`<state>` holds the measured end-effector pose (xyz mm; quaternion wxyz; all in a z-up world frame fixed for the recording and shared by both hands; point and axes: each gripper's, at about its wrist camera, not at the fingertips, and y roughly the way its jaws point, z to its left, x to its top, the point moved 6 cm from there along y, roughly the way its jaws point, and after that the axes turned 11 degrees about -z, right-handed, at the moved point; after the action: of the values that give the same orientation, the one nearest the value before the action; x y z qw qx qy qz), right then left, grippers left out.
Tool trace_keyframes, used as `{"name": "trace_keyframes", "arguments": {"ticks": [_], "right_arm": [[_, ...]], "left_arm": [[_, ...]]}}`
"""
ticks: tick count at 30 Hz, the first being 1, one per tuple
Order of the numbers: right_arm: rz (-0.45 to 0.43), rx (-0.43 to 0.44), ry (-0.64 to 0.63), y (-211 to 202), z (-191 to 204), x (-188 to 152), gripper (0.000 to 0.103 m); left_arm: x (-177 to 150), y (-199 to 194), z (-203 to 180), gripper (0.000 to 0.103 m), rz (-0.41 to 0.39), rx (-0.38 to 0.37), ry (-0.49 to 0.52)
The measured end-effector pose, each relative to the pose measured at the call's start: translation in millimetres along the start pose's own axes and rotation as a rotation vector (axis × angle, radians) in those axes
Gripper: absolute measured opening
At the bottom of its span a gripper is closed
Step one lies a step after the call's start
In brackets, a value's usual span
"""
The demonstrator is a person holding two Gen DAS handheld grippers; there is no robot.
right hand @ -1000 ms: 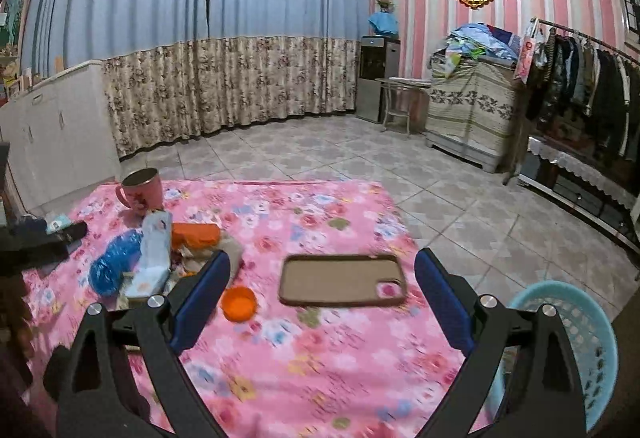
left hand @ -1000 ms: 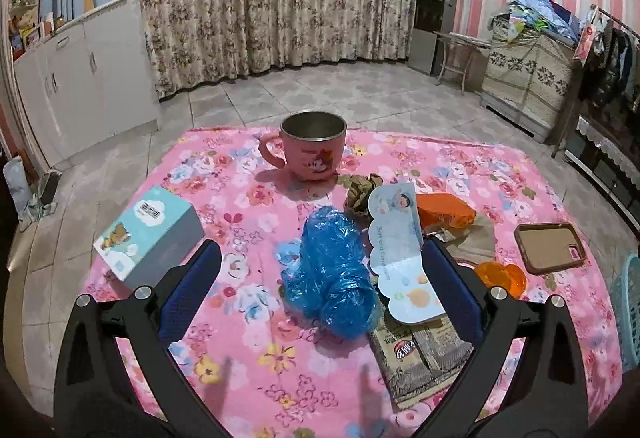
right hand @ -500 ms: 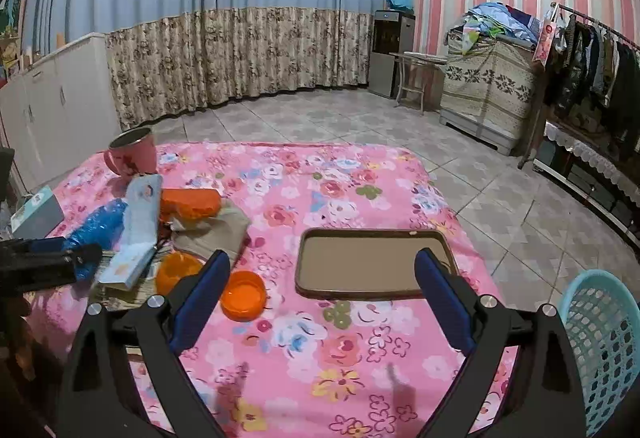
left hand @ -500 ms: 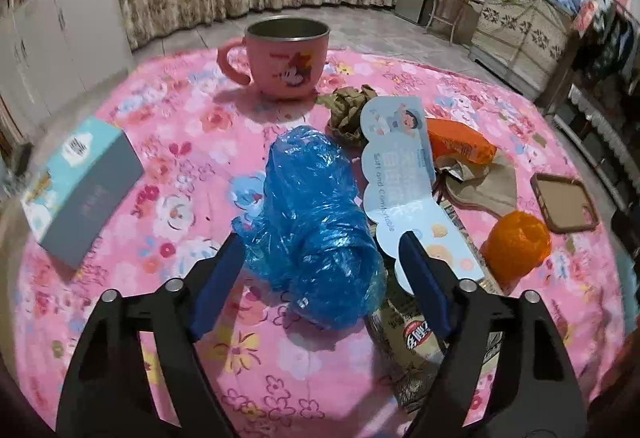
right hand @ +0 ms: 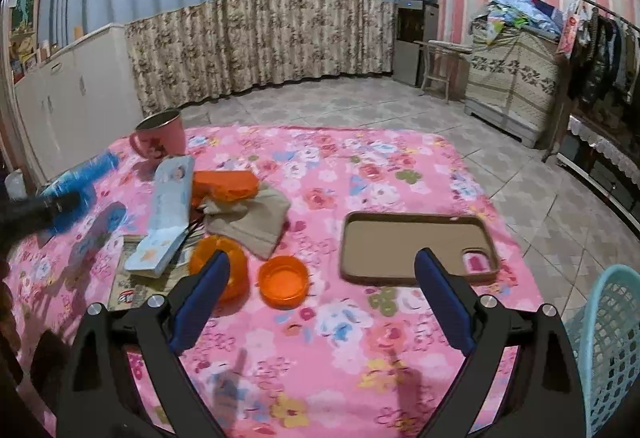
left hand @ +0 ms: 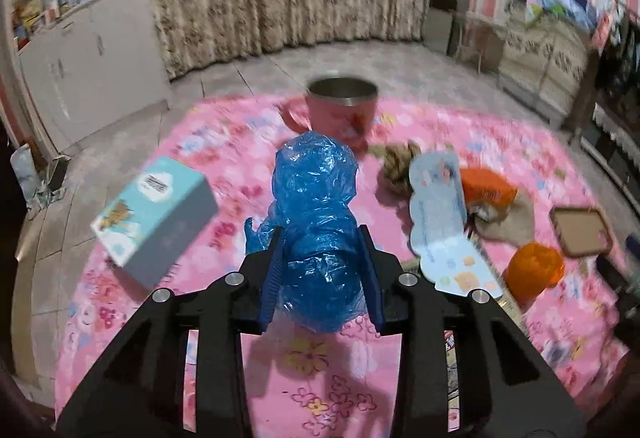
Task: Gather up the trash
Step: 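Grasp the blue plastic bag with the left tool and lift it, then grasp the orange peel with the right tool while the left tool holds the bag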
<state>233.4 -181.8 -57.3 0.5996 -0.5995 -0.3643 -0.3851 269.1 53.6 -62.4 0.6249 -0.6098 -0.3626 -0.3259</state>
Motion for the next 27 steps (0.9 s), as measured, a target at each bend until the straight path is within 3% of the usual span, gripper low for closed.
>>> {"name": "trace_keyframes", "arguments": {"ticks": [4, 11, 19, 27], "right_arm": [[0.035, 0.034, 0.006, 6, 17, -7, 0.092], [0.084, 0.062, 0.005, 26, 40, -19, 0.092], [0.118, 0.062, -0.021, 43, 62, -23, 0.089], [0.159, 0.098, -0.041, 51, 75, -29, 0.053]], "left_arm": [[9, -11, 12, 0.035, -0.044, 0.028, -0.005], [11, -11, 32, 0.035, -0.047, 0.066, 0.013], [11, -7, 53, 0.035, -0.022, 0.061, -0.057], [9, -5, 48, 0.035, -0.009, 0.057, -0.054]]}}
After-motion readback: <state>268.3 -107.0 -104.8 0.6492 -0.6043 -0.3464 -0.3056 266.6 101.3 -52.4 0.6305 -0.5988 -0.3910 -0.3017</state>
